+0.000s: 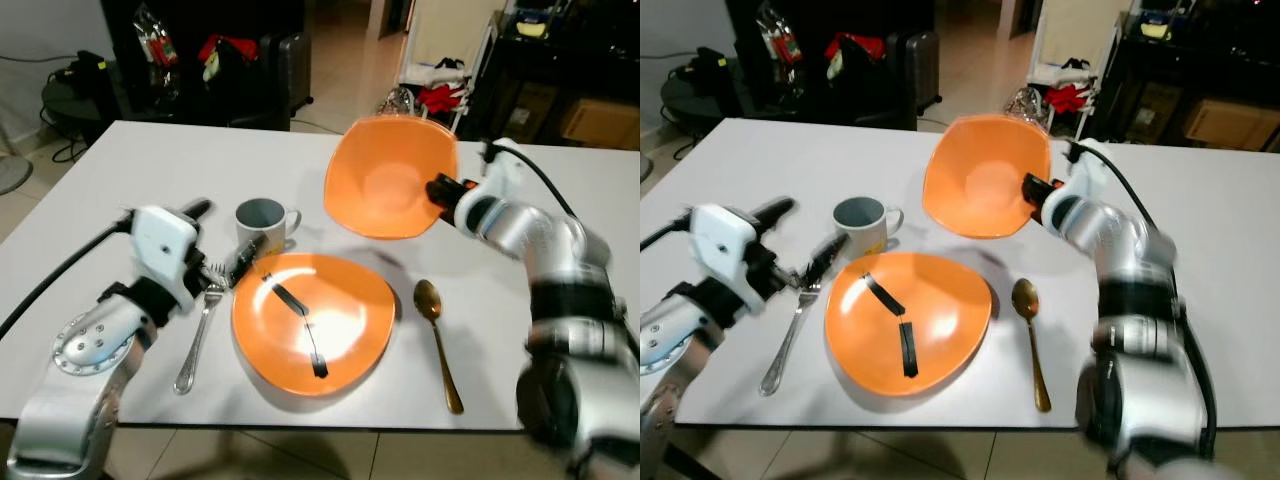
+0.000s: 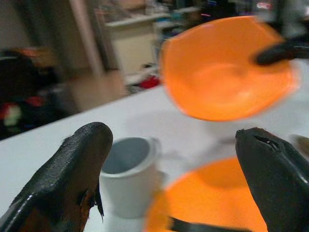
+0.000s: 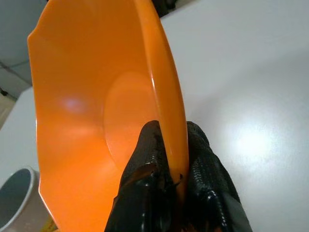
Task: Setting the table
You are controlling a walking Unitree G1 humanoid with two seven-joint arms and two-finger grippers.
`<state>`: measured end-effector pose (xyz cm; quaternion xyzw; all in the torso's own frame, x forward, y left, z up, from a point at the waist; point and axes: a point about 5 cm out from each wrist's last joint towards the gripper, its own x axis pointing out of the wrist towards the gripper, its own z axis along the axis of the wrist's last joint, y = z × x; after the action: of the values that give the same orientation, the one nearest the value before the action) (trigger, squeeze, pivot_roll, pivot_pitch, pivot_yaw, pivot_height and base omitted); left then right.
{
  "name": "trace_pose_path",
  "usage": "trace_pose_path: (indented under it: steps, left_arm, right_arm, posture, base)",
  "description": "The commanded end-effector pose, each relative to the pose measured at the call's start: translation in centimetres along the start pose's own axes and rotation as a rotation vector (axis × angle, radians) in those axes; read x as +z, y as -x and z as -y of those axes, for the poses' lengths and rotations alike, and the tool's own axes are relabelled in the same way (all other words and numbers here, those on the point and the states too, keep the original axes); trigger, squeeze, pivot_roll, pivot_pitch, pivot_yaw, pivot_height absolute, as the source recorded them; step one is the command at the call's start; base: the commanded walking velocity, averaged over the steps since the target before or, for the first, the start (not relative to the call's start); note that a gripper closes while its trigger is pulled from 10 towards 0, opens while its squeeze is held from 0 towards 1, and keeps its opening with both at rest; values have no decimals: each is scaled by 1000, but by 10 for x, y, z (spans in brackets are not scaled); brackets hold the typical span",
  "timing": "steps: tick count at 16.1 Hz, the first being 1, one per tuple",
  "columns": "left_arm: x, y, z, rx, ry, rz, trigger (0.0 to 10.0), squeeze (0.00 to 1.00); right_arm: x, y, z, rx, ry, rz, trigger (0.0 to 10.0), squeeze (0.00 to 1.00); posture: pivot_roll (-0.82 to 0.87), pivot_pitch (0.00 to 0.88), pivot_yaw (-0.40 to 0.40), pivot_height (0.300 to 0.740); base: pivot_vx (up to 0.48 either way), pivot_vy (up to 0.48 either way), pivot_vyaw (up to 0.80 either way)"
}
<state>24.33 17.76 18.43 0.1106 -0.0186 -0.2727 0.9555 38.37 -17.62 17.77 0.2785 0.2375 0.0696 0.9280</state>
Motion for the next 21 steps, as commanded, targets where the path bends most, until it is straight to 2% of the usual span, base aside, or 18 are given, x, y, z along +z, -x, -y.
trace_pose_path:
  steps: [1,4,8,11,14,16,21]
  left_arm:
    - [2,0,8,-91,18,-9,10000,0]
    - [6,2,16,-206,31,-23,10000,0]
    - [9,2,17,-243,39,-30,10000,0]
    - [9,1,21,-282,41,-47,10000,0]
    - [10,0,24,-305,43,-51,10000,0]
    - [10,-1,27,-314,43,-58,10000,0]
    - [7,-1,30,-327,67,-79,10000,0]
  right_arm:
    - [8,-4,-3,14,-34,7,10000,0]
    - [11,-12,-9,26,-77,-17,10000,0]
    - [8,-19,-14,13,-129,-42,10000,0]
    - [-6,-25,-19,3,-233,-80,10000,0]
    - [-13,-27,-18,-16,-269,-94,10000,0]
    - [-24,-29,-11,-56,-294,-115,10000,0]
    - [-39,-31,-9,-54,-337,-161,10000,0]
  posture:
    - [-2,5,-39,740]
    - [0,8,-40,740]
    - [7,38,-37,740]
    - [2,55,-27,740]
    - [5,60,-28,740]
    - [7,63,-32,740]
    - [3,66,-29,740]
  base:
    - [0,0,0]
    - [0,0,0]
    - [0,0,0]
    - [0,0,0]
    - [0,0,0]
    - [0,0,0]
    - [0,0,0]
